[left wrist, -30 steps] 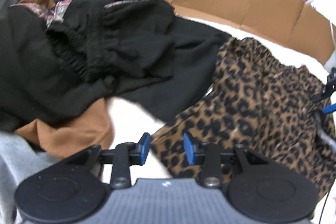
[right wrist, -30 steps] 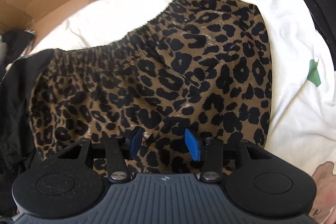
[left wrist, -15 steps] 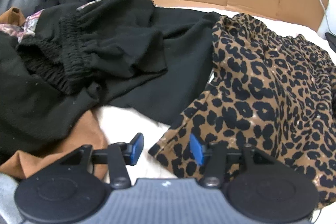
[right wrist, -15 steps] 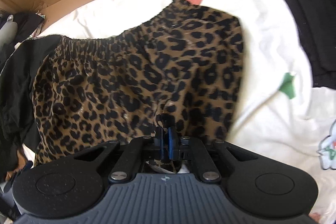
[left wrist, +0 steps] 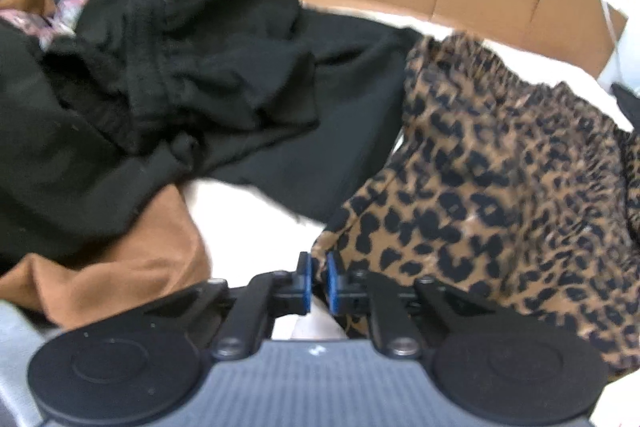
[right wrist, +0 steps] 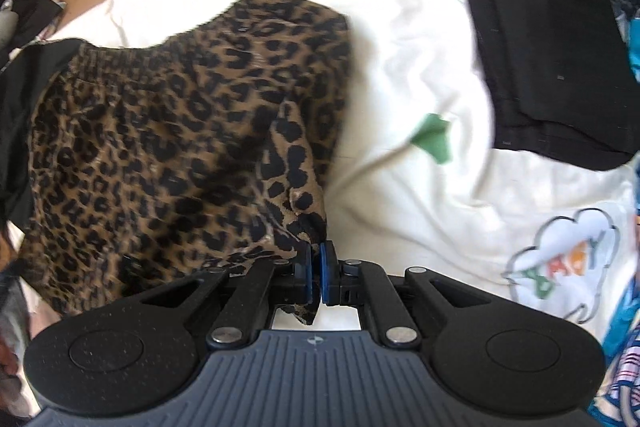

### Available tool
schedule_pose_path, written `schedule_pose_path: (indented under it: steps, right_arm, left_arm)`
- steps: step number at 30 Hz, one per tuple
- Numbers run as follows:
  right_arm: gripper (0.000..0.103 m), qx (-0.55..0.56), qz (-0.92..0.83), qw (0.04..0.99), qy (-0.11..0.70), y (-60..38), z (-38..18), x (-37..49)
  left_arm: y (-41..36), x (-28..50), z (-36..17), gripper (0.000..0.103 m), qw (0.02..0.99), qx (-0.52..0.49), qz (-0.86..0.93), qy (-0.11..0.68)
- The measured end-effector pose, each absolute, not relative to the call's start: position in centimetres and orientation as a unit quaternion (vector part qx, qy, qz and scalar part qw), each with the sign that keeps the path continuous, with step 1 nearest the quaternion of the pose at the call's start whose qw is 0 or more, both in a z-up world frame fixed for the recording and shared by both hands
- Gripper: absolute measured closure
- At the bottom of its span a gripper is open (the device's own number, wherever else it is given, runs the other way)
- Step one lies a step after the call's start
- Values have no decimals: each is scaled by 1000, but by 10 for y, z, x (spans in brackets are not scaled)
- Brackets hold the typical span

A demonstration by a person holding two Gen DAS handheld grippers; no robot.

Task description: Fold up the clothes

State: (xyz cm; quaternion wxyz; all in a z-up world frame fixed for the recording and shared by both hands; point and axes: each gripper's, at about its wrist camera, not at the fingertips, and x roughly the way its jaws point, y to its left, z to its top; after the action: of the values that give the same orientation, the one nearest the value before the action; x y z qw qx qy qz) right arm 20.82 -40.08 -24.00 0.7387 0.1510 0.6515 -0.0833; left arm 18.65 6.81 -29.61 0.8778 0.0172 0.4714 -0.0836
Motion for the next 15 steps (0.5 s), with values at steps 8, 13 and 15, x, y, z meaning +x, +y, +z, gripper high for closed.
schedule_pose_path:
  steps: [8, 13, 15]
  right_arm:
    - [101, 122, -98, 727, 669, -434, -248, 185]
    - [102, 119, -97, 720, 677, -452, -244, 177]
    - [102, 118, -95, 719, 678, -457, -239, 177]
  left_arm:
    - [93, 170, -248, 96, 890, -6, -46, 454]
    - [101, 174, -227, 96, 893, -13, -36, 448]
    - [101, 178, -224, 96, 893, -15, -34, 448]
